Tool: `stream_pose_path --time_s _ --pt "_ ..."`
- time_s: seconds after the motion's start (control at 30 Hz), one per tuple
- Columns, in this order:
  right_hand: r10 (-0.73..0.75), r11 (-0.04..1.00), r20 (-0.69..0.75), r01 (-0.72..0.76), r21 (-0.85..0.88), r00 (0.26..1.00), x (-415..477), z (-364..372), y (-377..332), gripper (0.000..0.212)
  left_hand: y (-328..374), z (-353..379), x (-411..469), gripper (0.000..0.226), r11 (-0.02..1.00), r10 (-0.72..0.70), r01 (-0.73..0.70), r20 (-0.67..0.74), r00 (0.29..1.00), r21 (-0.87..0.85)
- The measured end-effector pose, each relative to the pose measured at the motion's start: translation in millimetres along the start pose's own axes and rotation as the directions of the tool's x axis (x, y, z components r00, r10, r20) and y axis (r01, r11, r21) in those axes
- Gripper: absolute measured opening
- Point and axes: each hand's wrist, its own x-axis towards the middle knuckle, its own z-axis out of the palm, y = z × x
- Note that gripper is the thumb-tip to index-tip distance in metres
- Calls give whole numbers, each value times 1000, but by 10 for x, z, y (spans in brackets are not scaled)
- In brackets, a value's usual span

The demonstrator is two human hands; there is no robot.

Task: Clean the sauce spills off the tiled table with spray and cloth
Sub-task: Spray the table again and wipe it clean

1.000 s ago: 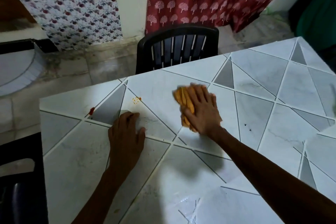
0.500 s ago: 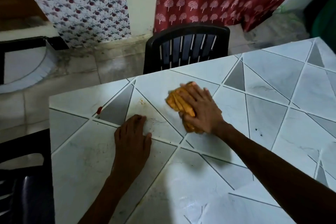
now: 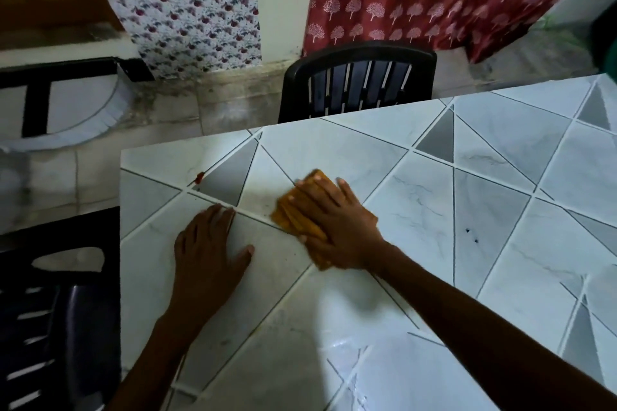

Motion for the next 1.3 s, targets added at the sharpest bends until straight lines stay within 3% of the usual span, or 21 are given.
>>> stream_pose_path --time_s 0.07,0.13,0.2,0.23,0.27,0.37,0.43,0.5,0.53,0.6,0.7,0.73,0.77,0.87,0.93,1.0,1.03,1.1,1.2,1.27,1.3 --pt "213 977 -9 -213 11 977 31 4 226 71 -24 45 5 93 999 24 -26 64 998 25" --pt "547 835 -27 -543 90 836 387 -29 256 73 -49 69 -21 98 998 43 -48 104 994 47" --pt "718 690 -11 -708 151 696 672 -21 56 77 -22 38 -159 99 996 55 -62 100 993 68" --pt "705 702 -16 -695 155 709 705 2 -76 78 -10 22 -245 99 996 50 -58 109 993 75" --pt "641 762 -33 -631 145 767 646 31 -218 77 1 6 -306 100 996 43 -52 121 992 77" --pt "250 968 -87 -245 55 964 -85 146 -594 73 31 -43 -539 99 996 29 -39 123 992 78" --pt "72 997 -70 -71 18 995 -688 164 -657 71 48 -54 -703 95 996 27 -37 114 993 84" --pt "21 1000 -37 -21 -9 999 -1053 157 -459 70 48 -36 -864 93 996 19 -30 138 990 81" --pt "70 997 -19 -71 -23 997 -1108 145 -298 70 50 -6 -920 93 996 14 -28 163 986 82" --pt "309 951 -30 -308 13 951 -969 119 -59 71 47 62 -1003 93 996 2 -18 185 983 88" --pt "658 751 -54 -649 123 751 -428 88 -198 78 43 80 -992 94 1000 -10 6 158 987 24" --pt "679 731 -48 -670 127 732 -303 113 -357 79 34 83 -986 96 1000 -13 13 160 987 5" --pt "641 765 -48 -634 111 766 -250 131 -517 78 24 69 -962 98 1000 -15 18 172 985 -12" --pt "272 961 -48 -269 58 961 -717 244 -924 75 24 60 -990 103 998 -32 41 185 982 -44" --pt "89 996 -26 -89 33 996 -1292 237 -1011 74 34 59 -1003 104 996 -39 52 165 985 -74" --pt "35 999 9 -35 -14 999 -1777 209 -824 75 65 43 -1001 104 991 -59 77 161 985 -105" --pt "55 997 21 -54 -49 998 -1901 188 -636 75 77 33 -986 103 988 -72 93 167 983 -122" --pt "249 968 27 -248 -41 968 -1926 163 -322 74 94 31 -963 98 984 -83 111 199 977 -137" --pt "604 795 -16 -601 78 797 -1443 142 -332 77 82 56 -914 93 987 -95 121 229 969 -103" --pt "646 762 -21 -642 87 763 -1183 189 -669 77 92 49 -900 92 988 -103 129 245 964 -91" --pt "590 807 -36 -587 66 807 -1196 227 -881 76 114 30 -911 92 986 -112 140 256 960 -94"
